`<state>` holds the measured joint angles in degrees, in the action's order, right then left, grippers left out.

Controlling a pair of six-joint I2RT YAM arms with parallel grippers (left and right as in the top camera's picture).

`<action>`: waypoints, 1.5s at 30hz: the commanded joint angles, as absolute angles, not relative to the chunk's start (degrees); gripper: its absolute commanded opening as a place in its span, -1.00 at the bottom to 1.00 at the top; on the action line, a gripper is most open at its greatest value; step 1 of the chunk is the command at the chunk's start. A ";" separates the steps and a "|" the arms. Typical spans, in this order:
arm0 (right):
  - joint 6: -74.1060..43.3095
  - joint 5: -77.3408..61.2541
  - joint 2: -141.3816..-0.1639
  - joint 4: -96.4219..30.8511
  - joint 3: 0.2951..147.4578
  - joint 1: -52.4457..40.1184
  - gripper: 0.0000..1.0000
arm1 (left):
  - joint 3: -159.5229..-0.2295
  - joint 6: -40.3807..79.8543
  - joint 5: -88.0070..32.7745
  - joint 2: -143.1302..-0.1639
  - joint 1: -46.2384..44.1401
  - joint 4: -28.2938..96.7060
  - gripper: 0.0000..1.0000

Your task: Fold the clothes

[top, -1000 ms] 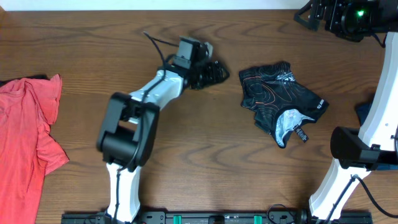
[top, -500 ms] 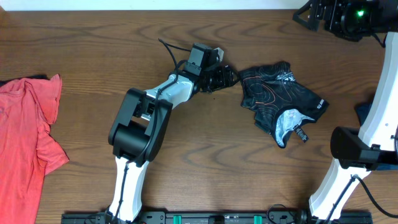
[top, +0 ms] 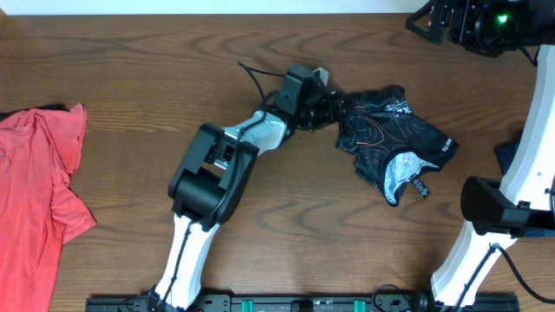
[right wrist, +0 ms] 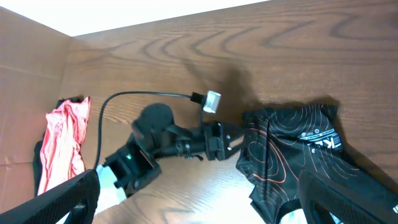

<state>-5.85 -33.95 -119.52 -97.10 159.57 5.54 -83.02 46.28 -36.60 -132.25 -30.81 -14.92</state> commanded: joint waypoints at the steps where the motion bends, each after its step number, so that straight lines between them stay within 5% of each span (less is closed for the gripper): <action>1: -5.06 -35.03 -118.50 -97.27 159.65 5.10 0.98 | -81.49 48.40 -32.45 -136.53 -32.93 -13.02 0.09; 6: -5.06 -35.03 -118.50 -97.27 159.65 4.80 0.99 | -81.52 48.75 -31.33 -136.53 -33.04 -12.97 -0.82; 7: -5.06 -35.05 -118.50 -97.27 159.65 4.78 0.99 | -81.52 48.82 -31.20 -136.53 -32.77 -12.99 -0.88; 42: -5.06 -31.64 -118.50 -97.10 159.63 1.13 0.98 | -81.49 59.27 -27.55 -135.26 -8.95 -10.17 -0.88; 43: -5.04 -31.22 -118.50 -97.06 159.63 1.04 0.98 | -81.49 59.24 -28.64 -135.24 -8.60 -10.22 -0.75; 44: -5.06 -31.00 -118.50 -96.99 159.63 1.04 0.99 | -81.49 59.22 -29.61 -135.20 -8.40 -10.22 -0.26; 45: -5.06 -30.83 -118.52 -96.86 159.61 1.06 0.99 | -81.49 59.24 -30.85 -135.09 -8.36 -10.33 -0.11</action>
<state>-5.82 -32.27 -119.52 -96.99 159.57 1.41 -83.02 58.15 -33.61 -133.12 -9.43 -12.91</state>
